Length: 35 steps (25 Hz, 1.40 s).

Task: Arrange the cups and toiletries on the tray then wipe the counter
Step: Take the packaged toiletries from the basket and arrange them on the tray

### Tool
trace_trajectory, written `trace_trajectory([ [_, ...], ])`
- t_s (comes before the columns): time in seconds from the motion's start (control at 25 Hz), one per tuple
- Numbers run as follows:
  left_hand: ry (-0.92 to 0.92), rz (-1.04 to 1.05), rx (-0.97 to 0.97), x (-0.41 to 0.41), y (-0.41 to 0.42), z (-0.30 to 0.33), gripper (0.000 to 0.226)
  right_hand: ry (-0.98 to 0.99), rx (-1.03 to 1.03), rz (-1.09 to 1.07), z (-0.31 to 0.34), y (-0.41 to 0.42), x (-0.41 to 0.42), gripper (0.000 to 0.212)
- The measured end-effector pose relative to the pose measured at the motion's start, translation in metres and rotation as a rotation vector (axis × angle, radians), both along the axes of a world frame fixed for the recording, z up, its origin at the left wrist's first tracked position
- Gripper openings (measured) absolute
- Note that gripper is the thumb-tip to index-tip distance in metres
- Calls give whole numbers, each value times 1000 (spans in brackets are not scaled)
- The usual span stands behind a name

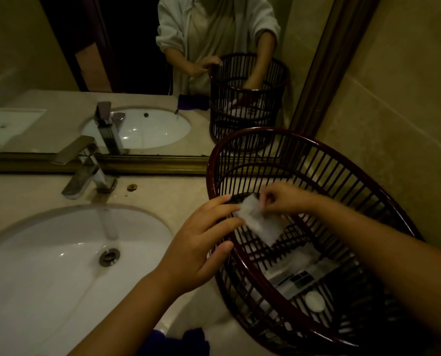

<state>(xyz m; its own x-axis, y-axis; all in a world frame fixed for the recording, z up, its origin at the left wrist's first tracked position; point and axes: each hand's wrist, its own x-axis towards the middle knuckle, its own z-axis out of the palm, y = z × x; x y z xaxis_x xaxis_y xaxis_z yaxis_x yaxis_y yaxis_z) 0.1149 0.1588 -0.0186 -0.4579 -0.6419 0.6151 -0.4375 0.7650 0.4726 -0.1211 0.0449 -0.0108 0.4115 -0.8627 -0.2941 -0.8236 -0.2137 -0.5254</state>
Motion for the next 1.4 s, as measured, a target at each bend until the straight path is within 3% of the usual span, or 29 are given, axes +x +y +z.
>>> trace_trajectory([
  [0.08,-27,-6,31,1,2,5,44,-256,4,-166,47,5,-8,3],
  [0.2,20,10,157,1,10,13,40,-587,68,-185,94,30,-11,9],
  [0.32,429,167,450,-2,15,36,47,-782,94,-146,111,60,6,12],
  [0.44,672,165,716,-1,7,60,50,-806,73,-143,113,77,33,14],
  [0.6,779,95,841,1,14,72,20,-824,102,-202,111,89,60,32],
  [0.72,833,76,897,9,23,67,26,-783,80,-213,105,91,69,12],
  [0.8,845,82,958,14,25,64,25,-744,64,-204,102,90,72,4],
  [0.96,870,177,1011,27,21,50,23,-613,73,-167,93,69,54,8],
  [1.08,966,300,1061,53,19,32,22,-277,13,-53,70,46,11,13],
  [1.28,959,469,1127,77,20,-6,14,445,201,312,-24,39,-26,34],
  [1.4,960,488,1155,71,19,-21,14,612,266,458,-63,41,-27,37],
])
